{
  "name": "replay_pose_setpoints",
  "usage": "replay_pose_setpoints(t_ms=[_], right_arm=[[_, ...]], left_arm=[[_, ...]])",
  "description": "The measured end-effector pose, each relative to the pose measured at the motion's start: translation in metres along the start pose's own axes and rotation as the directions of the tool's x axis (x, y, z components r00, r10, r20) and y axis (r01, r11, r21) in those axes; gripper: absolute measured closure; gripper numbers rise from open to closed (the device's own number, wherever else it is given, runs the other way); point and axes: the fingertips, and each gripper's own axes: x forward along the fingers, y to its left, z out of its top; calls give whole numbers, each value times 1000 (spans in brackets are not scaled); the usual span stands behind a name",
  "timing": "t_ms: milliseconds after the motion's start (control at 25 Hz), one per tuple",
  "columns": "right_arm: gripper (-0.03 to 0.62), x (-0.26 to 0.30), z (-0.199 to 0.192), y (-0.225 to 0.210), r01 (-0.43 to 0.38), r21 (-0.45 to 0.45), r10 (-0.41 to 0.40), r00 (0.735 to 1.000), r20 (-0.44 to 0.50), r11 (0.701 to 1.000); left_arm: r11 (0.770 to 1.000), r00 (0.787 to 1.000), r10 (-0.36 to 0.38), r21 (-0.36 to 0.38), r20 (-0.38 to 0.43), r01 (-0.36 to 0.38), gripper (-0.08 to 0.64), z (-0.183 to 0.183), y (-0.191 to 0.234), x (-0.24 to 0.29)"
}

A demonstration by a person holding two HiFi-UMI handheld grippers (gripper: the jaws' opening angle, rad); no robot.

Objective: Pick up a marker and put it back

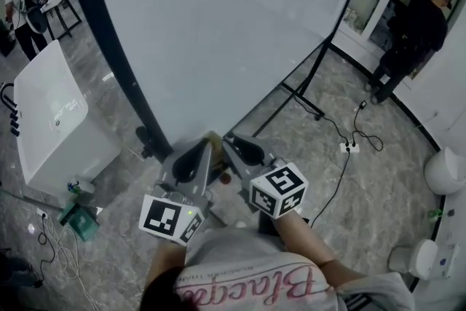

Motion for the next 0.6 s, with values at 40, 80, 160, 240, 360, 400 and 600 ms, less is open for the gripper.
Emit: replay_pose_setpoints(t_ms=[40,80,160,240,360,400,600], right_arm=[[528,3,-7,-2,6,14,-6,1000,-25,1000],[528,6,-14,-3,11,20,-10,999,-50,1000],[528,11,-25,-6,23,16,-21,995,-94,1000],[525,15,-30,-8,34,-5,-34,994,-107,999],[521,20,-32,-12,40,-46,-45,993,-112,998],[528,22,-33,-15,45,-56,-51,992,-117,997],[505,23,-26,-23,55,-59,-62,992,-109,997]], left_arm=[[1000,1000,0,0,-3,0,560,-1,0,-1],[1000,1000,0,0,-6,0,561,-2,1,-1],[1000,1000,-5,0,-8,5,561,-2,0,-3],[1000,1000,-10,0,-9,10,560,-4,0,-3],[1000,1000,-7,-3,-13,7,561,-7,1,-3],[1000,1000,-7,-5,-14,6,560,-8,1,-3],[1000,1000,-17,-25,-20,16,560,-11,2,-1]])
